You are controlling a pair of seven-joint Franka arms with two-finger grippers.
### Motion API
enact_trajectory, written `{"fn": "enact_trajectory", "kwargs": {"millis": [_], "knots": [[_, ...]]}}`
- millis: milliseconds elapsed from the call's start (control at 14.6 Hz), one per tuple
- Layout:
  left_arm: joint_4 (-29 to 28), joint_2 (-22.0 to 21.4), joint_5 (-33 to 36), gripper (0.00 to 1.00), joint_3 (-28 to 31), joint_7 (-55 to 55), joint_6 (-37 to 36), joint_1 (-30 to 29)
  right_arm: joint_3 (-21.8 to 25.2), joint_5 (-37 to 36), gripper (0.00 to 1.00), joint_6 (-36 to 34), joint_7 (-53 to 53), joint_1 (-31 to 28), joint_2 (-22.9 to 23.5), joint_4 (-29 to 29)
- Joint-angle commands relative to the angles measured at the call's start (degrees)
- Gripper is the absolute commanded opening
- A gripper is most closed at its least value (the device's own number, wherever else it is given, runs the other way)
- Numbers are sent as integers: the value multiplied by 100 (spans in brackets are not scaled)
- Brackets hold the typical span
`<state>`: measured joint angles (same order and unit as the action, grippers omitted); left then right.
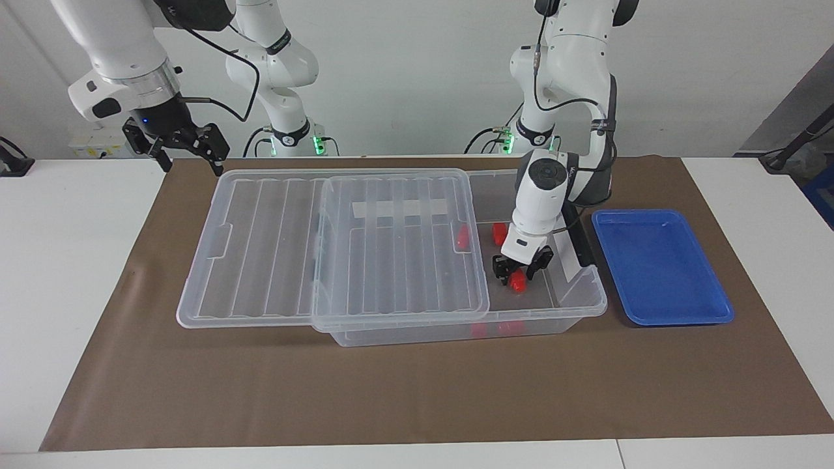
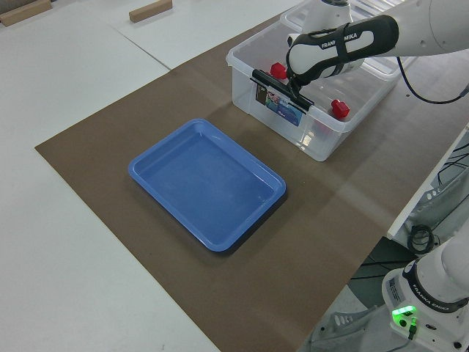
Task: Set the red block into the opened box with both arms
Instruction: 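Lower the red block into the box and open the left gripper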
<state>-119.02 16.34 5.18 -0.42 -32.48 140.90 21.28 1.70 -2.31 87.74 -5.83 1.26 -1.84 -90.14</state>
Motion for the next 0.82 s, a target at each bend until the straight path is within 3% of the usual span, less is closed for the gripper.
{"fn": "enact_trajectory", "kwargs": {"millis": [0,274,616,685,753], "knots": [[-42,27,141,90,15,-101,122,-27,111,3,99,-160,-191,128,43,111],[37,-34,132,91,24,-136,-18,51,32,239,99,-257,-296,-56,69,172],[415,-350,141,91,15,-92,-906,69,40,152,99,-336,-455,-47,157,252],[424,-447,141,99,6,-83,-968,78,49,152,99,-354,-446,-47,122,199],[424,-500,141,100,6,-74,-1047,78,49,152,99,-354,-454,-30,87,129]]}}
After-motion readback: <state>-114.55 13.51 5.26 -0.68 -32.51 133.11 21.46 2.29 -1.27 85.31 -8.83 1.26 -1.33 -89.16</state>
